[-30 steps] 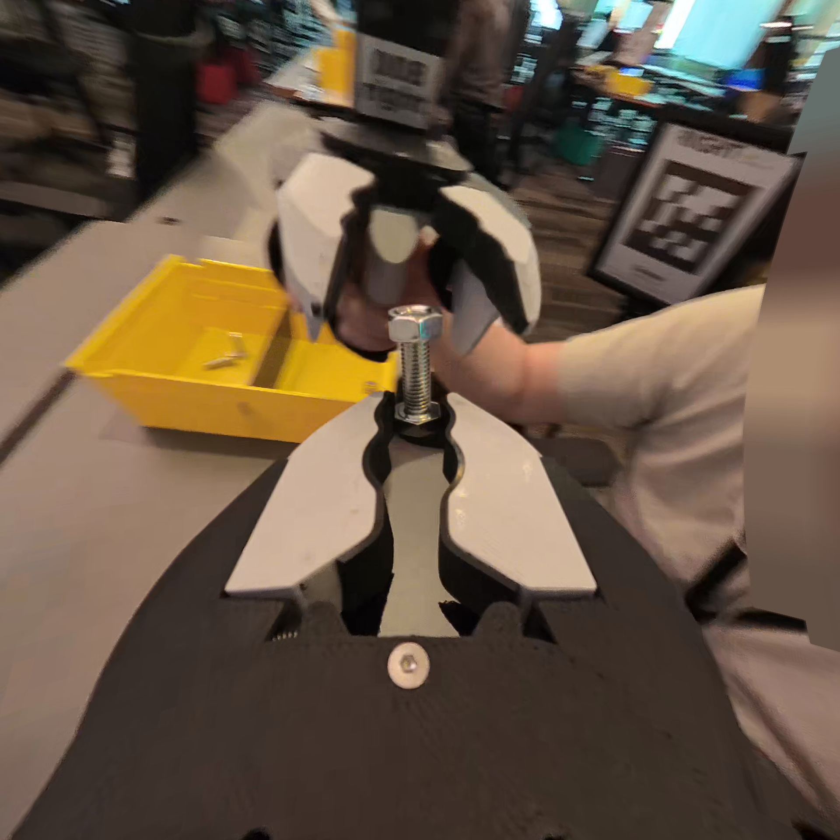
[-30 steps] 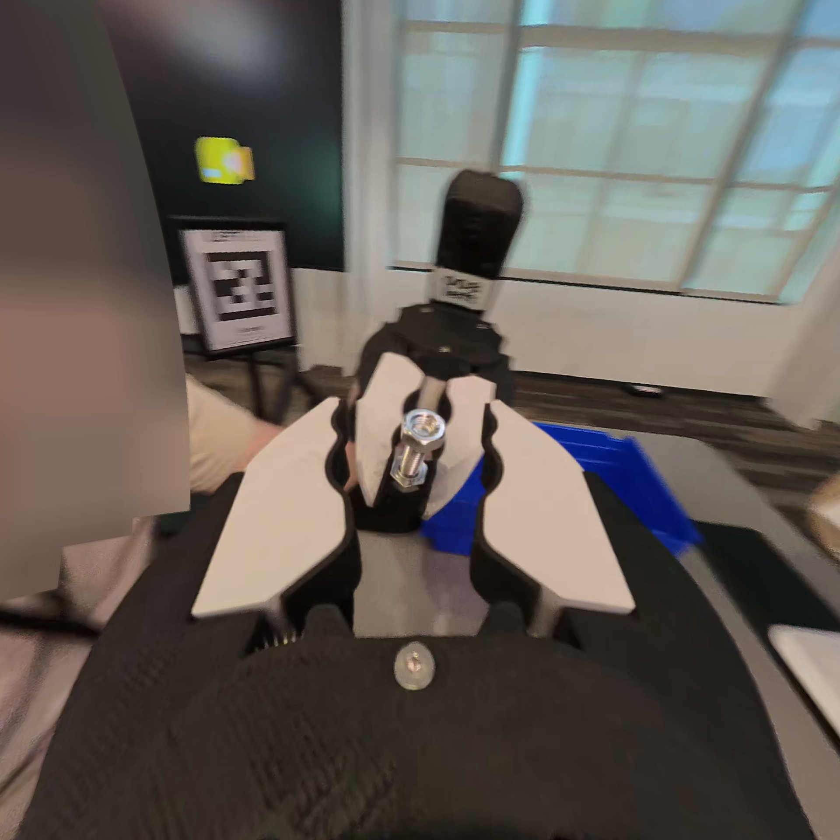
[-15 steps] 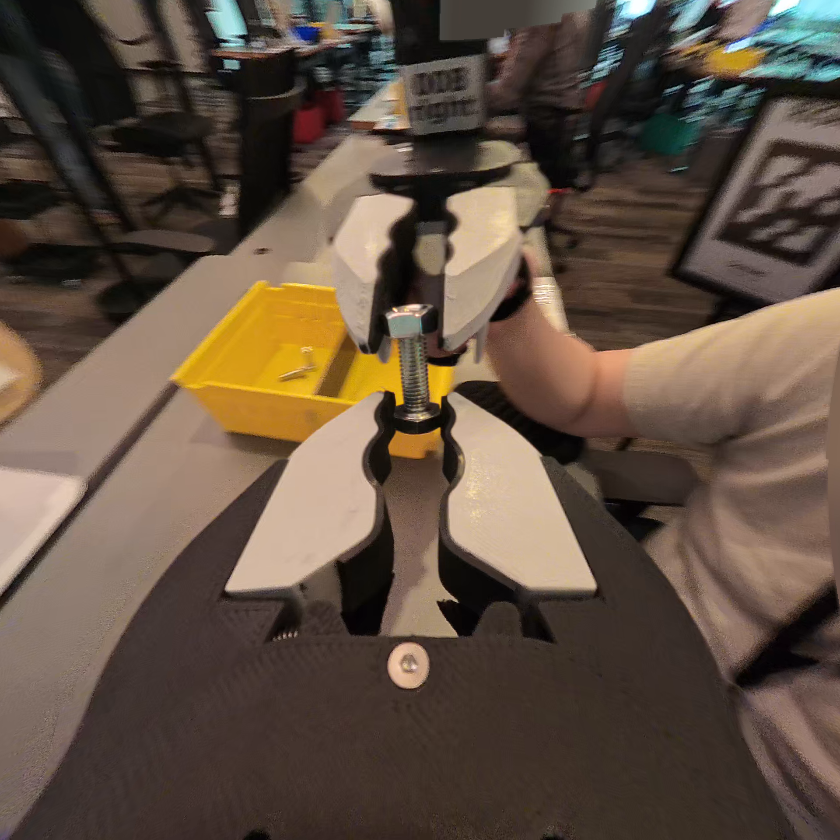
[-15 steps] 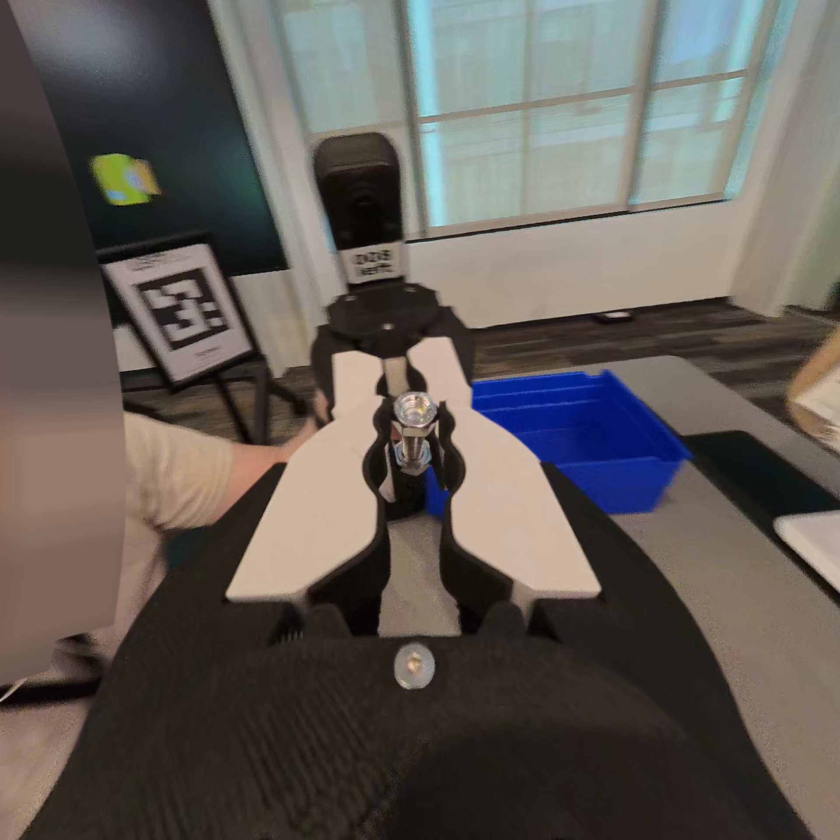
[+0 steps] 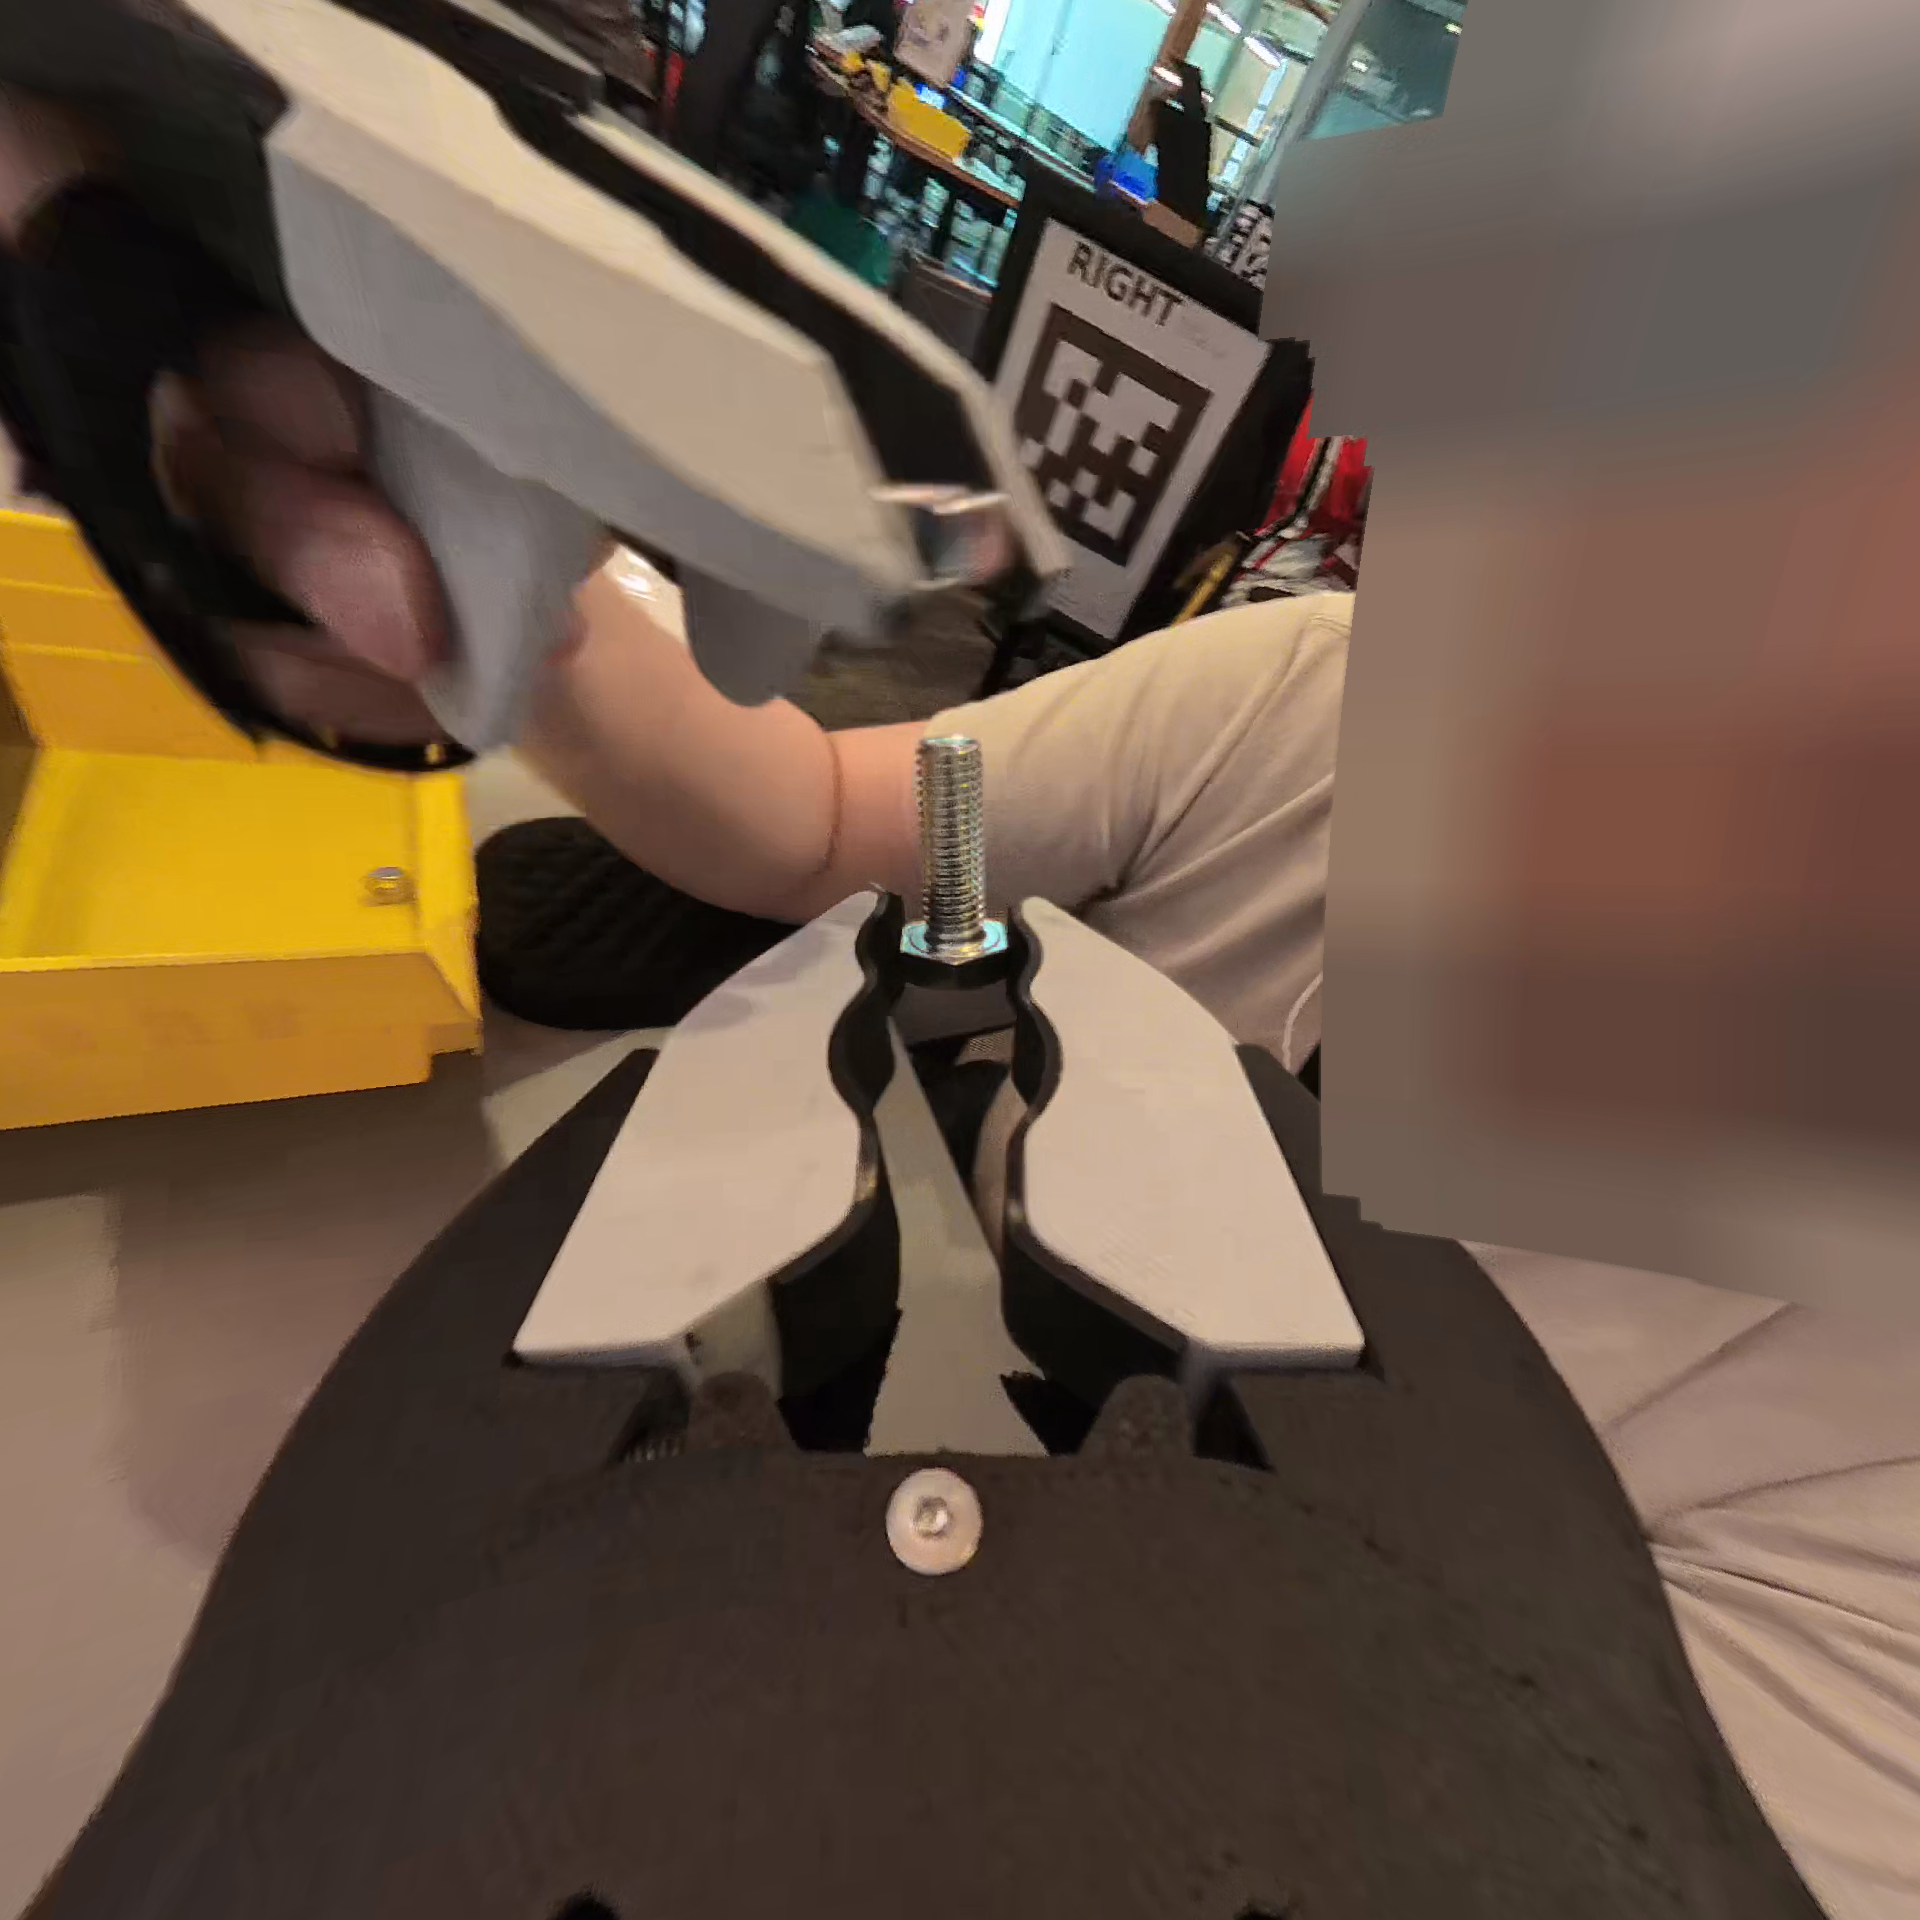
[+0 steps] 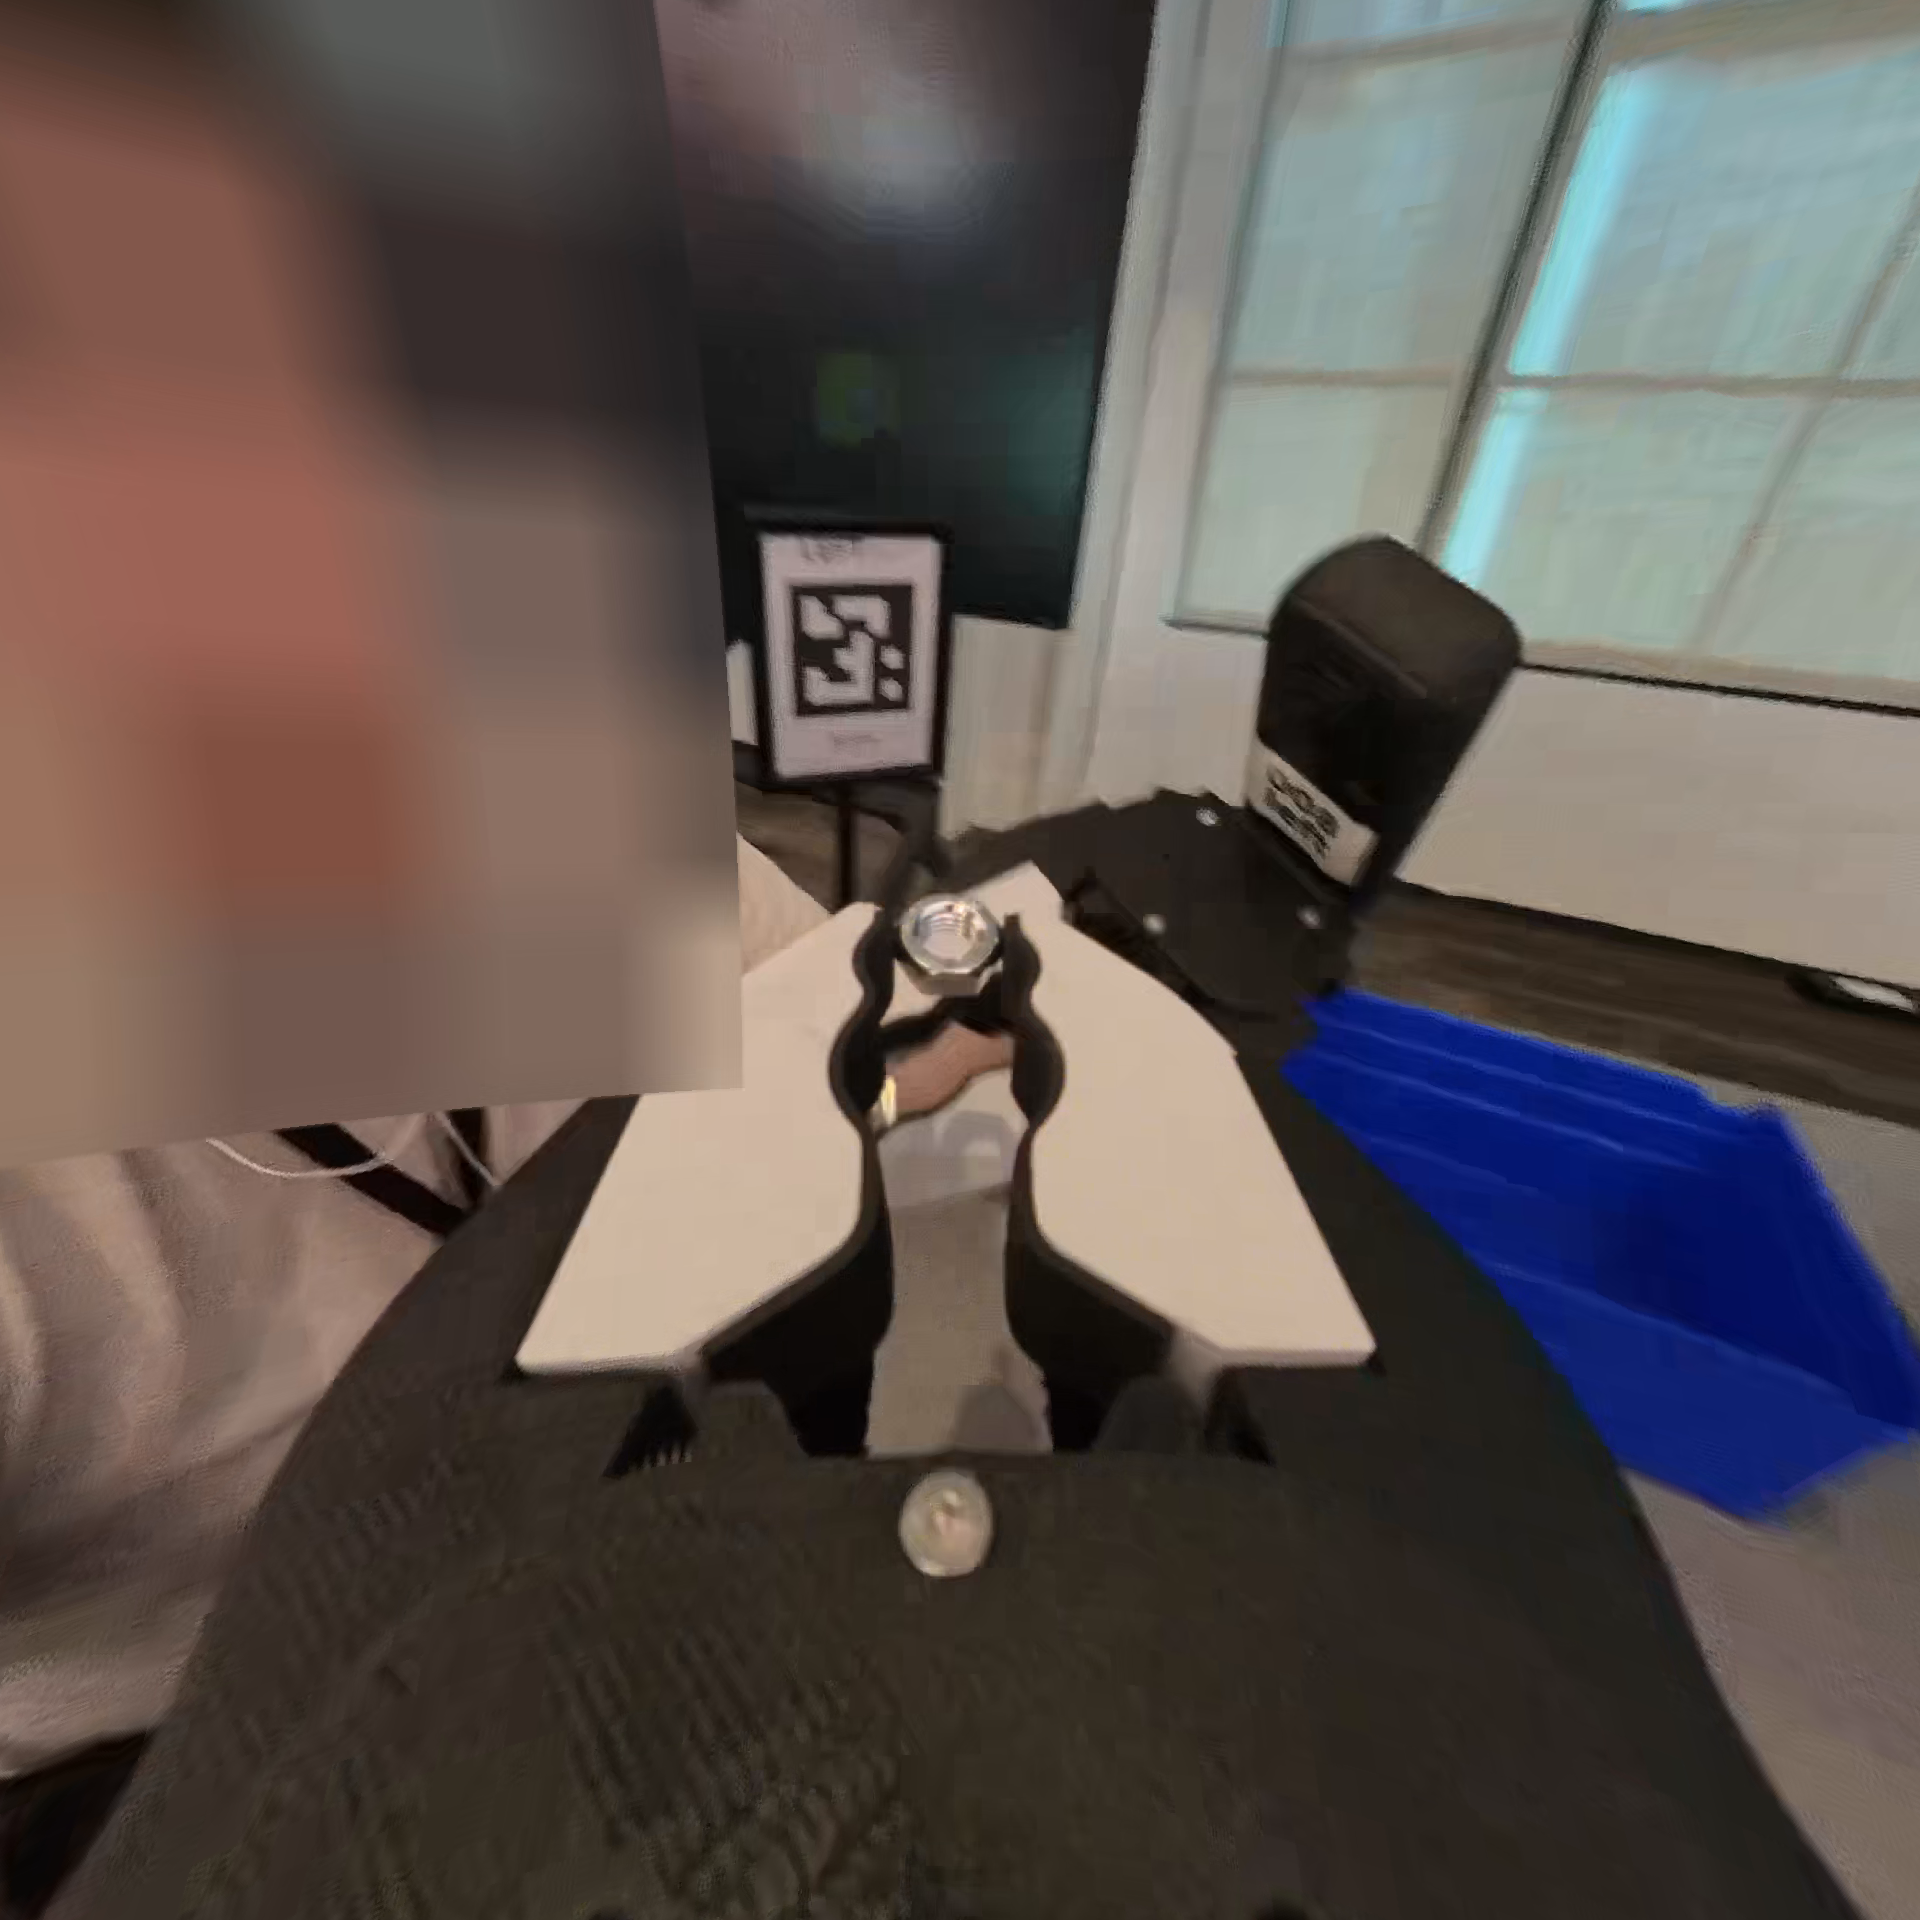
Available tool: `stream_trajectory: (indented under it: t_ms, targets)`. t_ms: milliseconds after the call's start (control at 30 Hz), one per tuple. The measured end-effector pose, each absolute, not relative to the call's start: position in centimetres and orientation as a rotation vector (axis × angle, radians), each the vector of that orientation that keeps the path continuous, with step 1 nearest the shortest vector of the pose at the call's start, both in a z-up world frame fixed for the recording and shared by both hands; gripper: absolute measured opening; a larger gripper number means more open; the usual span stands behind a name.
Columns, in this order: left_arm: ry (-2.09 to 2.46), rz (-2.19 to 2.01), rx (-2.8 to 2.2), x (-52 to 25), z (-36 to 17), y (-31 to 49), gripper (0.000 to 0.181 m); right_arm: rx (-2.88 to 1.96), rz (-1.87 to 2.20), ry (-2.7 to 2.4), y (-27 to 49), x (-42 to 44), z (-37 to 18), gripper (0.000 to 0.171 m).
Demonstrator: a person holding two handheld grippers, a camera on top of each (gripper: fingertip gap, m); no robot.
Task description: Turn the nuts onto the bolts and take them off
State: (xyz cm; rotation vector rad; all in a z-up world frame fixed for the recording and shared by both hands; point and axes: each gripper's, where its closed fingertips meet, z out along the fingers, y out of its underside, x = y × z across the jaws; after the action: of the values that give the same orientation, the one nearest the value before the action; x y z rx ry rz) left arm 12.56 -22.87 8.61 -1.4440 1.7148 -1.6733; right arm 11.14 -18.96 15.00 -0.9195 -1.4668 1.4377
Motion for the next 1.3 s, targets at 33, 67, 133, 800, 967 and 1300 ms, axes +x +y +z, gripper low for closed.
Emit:
stream_trajectory:
  t_ms: [33,67,133,800,967,1300]
  targets:
    - [1.678,-1.645,-1.454,12.4,8.9,-22.3,0.018,-0.987,1.276,-1.472,-17.8,11.9,14.5,0.021]
    - [1.64,-1.608,-1.464,12.1,9.2,-21.6,0.018,-1.059,1.093,-1.473,-16.4,13.1,13.7,0.021]
    - [1.572,-1.512,-1.48,11.5,9.7,-20.1,0.018,-1.272,0.663,-1.493,-12.2,17.0,10.2,0.021]
    - [1.526,-1.303,-1.549,12.0,8.4,-17.9,0.018,-1.842,0.521,-1.484,-7.0,25.1,-0.5,0.046]
    - [1.5,-1.271,-1.57,12.9,7.6,-17.1,0.018,-1.187,0.849,-1.511,-13.9,15.6,10.1,0.047]
    - [1.54,-1.259,-1.566,13.0,7.1,-17.4,0.019,-1.186,1.034,-1.646,-16.9,11.2,9.3,0.01]
